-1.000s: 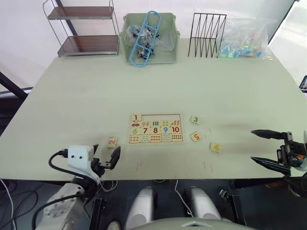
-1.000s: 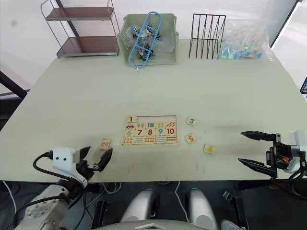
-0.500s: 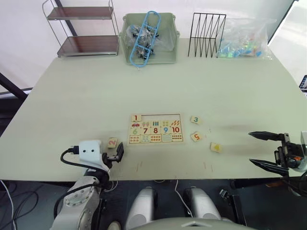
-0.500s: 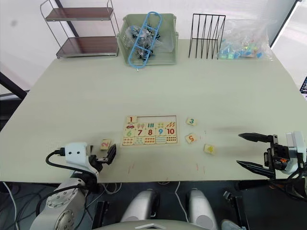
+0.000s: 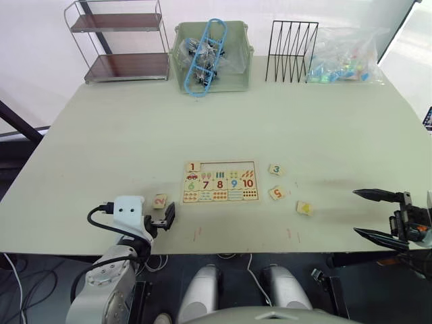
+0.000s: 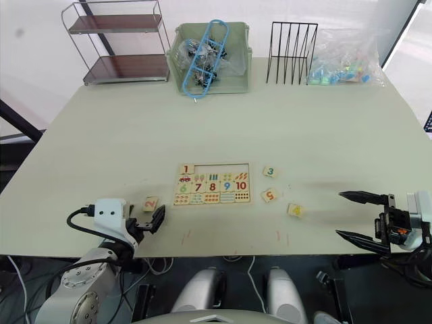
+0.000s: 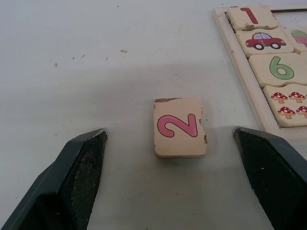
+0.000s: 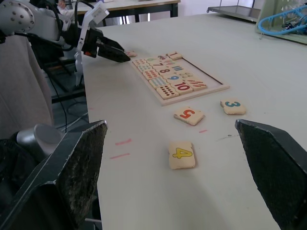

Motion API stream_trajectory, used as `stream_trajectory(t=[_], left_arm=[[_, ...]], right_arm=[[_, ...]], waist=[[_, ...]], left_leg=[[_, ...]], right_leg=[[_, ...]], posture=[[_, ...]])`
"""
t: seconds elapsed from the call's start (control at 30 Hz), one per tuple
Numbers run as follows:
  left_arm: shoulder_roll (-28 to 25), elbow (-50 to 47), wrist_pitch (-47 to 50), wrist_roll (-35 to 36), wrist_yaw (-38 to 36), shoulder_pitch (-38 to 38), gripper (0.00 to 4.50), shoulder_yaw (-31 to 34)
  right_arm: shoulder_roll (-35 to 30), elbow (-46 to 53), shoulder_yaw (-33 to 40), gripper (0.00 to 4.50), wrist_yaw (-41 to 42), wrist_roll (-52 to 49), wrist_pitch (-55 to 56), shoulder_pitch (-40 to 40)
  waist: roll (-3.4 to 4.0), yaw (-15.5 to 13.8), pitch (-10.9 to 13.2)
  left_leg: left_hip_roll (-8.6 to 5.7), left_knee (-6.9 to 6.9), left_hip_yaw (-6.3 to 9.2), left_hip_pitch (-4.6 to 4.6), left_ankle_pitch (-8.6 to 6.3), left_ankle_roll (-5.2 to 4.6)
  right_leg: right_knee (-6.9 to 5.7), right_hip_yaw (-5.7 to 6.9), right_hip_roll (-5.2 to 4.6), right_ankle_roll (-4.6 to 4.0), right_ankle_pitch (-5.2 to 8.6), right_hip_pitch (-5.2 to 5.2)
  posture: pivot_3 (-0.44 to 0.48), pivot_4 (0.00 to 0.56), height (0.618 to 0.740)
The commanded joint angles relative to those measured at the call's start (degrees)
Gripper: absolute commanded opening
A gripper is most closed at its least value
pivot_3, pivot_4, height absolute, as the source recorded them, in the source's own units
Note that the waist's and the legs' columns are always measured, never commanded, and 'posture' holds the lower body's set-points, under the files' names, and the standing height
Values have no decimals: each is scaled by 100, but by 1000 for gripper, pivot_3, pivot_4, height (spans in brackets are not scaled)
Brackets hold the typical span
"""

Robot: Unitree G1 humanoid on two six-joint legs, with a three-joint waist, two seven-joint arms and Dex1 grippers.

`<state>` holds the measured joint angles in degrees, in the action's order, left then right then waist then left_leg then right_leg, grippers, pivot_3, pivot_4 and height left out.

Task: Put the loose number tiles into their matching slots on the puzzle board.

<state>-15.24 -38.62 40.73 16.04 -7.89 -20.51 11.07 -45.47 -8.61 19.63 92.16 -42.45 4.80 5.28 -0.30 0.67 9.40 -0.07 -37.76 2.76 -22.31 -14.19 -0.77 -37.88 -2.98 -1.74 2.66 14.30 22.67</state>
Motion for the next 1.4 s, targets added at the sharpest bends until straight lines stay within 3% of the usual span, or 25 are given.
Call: stream_trajectory(t=[0.03,0.07,0.13,0.23,0.7,0.73,0.8,1.1,1.23,1.4], left_arm=[[-3,294,210,-18,-49,-55,4199,-149],[0,316,214,-20,-47,-20,3629,-162],[-19,367,206,-41,-54,59,3187,-199],[-17,404,204,-75,-46,108,1904,-250],[-97,463,171,-111,-151,163,1904,-156],[-101,466,165,-107,-163,162,1359,-142],[-112,461,167,-107,-190,146,980,-138],[-249,512,65,-137,-375,71,959,-63],[-614,805,-595,155,-1087,404,959,284],[-1698,1172,-880,466,-2247,780,959,584]], right_arm=[[-91,-1,9,4500,34,-181,235,79],[-86,-11,-11,4500,34,-198,281,105],[-81,-19,-68,4500,34,-237,390,167],[-95,17,-129,4500,34,-273,475,239],[-35,114,-184,4500,34,-307,486,252],[-27,117,-190,4500,34,-305,489,251],[-11,126,-194,4500,34,-305,489,251],[111,269,-178,4500,34,-239,408,205],[218,371,-153,4500,31,-183,364,202],[358,515,-126,4500,-40,-127,303,208]], waist=[[8,-1,-5],[9,-1,-5],[9,-8,-5],[10,-11,-6],[9,-11,-5],[9,-11,-5],[10,-9,-6],[9,-6,-5],[15,-19,-8],[-13,-6,8]], left_leg=[[0,0,0,3,0,0],[-1,2,-5,15,-1,-2],[-1,4,-5,20,-2,-2],[-2,8,-5,26,-2,-3],[-3,15,-9,32,-2,-3],[-3,15,-9,32,-2,-2],[-3,16,-10,33,-2,-3],[-3,27,-16,38,-2,-3],[-3,31,-17,41,-2,-2],[1,32,-10,33,-1,-2]], right_leg=[[0,0,0,-2,2,-4],[1,-5,-2,4,14,-14],[1,-6,-2,2,17,-18],[1,-6,-2,-1,22,-22],[1,-12,-5,1,23,-23],[1,-12,-5,1,23,-23],[1,-12,-5,2,24,-23],[2,-20,-5,3,25,-22],[2,-18,-5,4,26,-22],[5,-11,-3,0,26,-17]], posture=[[0,150,739],[0,150,739],[0,150,739],[0,150,739],[0,150,739],[0,150,739],[0,150,739],[0,150,739],[0,150,739],[0,150,739]])
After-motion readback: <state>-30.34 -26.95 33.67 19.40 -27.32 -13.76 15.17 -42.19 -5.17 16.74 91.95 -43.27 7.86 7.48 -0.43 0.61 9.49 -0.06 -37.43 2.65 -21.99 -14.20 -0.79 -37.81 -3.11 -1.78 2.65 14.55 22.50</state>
